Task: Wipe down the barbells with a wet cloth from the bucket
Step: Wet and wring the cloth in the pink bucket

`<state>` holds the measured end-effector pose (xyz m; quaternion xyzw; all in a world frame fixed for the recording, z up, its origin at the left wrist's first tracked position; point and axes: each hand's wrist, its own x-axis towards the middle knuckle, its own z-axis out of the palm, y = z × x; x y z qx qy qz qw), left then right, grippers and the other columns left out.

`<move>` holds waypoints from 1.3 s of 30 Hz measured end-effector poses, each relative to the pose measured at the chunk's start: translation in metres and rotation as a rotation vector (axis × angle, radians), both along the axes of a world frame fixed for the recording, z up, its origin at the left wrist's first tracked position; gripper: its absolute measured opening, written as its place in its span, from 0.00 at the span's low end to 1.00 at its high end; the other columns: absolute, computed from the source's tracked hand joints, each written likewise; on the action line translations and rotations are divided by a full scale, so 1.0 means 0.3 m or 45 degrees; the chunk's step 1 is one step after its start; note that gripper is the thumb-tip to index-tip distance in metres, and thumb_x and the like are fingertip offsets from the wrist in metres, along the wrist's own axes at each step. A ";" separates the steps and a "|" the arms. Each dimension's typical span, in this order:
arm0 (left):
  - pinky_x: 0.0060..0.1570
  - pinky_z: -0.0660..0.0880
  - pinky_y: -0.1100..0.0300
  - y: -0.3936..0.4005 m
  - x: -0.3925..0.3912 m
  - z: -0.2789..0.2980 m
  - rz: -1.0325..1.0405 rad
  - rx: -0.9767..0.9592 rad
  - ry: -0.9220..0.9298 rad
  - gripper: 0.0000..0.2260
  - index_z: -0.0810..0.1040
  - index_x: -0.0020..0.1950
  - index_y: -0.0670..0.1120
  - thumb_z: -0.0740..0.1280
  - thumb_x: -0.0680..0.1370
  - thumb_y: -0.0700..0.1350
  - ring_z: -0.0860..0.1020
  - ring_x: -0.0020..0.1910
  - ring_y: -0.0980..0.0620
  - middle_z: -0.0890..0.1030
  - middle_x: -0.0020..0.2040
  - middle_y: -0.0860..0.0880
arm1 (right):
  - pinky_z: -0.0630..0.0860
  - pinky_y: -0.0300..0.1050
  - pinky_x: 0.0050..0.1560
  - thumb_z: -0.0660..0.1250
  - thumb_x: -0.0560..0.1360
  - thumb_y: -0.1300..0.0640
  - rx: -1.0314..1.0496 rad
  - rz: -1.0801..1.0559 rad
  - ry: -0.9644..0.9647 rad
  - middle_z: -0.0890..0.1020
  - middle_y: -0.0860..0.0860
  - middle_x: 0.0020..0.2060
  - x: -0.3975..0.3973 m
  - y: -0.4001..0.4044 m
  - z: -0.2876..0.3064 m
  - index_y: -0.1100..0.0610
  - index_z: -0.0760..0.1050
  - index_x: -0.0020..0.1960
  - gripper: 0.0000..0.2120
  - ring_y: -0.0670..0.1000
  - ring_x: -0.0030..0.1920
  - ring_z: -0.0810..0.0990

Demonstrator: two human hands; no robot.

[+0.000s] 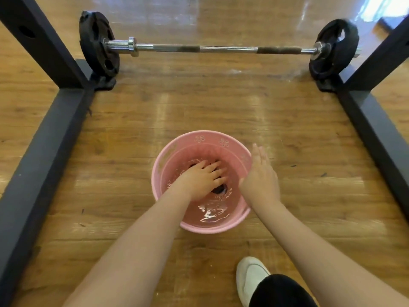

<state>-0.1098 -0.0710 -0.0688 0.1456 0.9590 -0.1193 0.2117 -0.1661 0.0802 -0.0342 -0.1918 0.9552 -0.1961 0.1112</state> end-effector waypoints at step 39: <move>0.34 0.73 0.65 0.003 -0.019 0.083 1.423 1.790 0.462 0.17 0.77 0.33 0.42 0.54 0.65 0.24 0.76 0.32 0.54 0.77 0.30 0.50 | 0.54 0.48 0.74 0.61 0.73 0.66 -0.064 0.022 0.035 0.52 0.51 0.77 0.026 0.005 0.001 0.52 0.44 0.78 0.40 0.49 0.76 0.49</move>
